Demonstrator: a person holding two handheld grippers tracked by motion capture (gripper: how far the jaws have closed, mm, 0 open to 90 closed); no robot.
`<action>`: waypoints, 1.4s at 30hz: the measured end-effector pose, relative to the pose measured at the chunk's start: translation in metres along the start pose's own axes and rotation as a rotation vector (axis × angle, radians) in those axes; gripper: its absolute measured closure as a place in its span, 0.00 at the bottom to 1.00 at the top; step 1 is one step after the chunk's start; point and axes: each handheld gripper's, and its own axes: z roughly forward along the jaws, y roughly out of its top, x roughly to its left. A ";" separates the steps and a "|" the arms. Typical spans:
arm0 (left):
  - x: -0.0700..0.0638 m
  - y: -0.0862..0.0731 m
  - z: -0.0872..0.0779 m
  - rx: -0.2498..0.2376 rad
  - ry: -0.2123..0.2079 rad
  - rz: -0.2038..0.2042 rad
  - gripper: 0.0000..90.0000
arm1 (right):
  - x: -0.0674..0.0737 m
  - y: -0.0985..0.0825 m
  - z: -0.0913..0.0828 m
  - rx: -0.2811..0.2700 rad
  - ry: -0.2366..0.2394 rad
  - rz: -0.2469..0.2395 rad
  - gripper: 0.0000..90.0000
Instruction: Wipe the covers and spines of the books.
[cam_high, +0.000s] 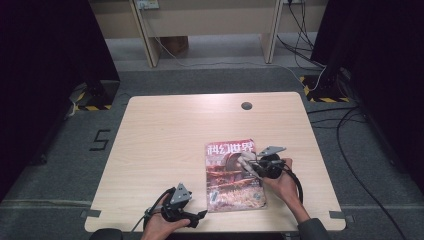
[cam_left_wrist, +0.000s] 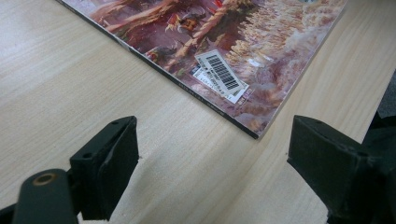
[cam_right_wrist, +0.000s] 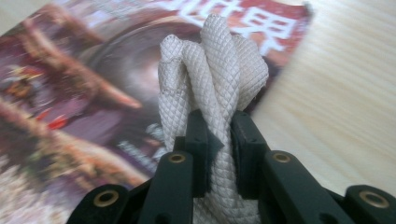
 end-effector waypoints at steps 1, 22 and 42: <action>0.000 0.000 0.000 0.000 0.000 0.000 0.18 | 0.002 0.000 0.000 0.002 0.010 -0.013 0.88; 0.001 0.000 -0.001 -0.002 -0.003 -0.012 0.18 | 0.029 0.001 0.003 0.002 0.071 -0.041 0.88; 0.000 0.000 -0.003 -0.013 0.001 -0.016 0.18 | 0.093 0.011 0.013 0.005 0.182 -0.172 0.88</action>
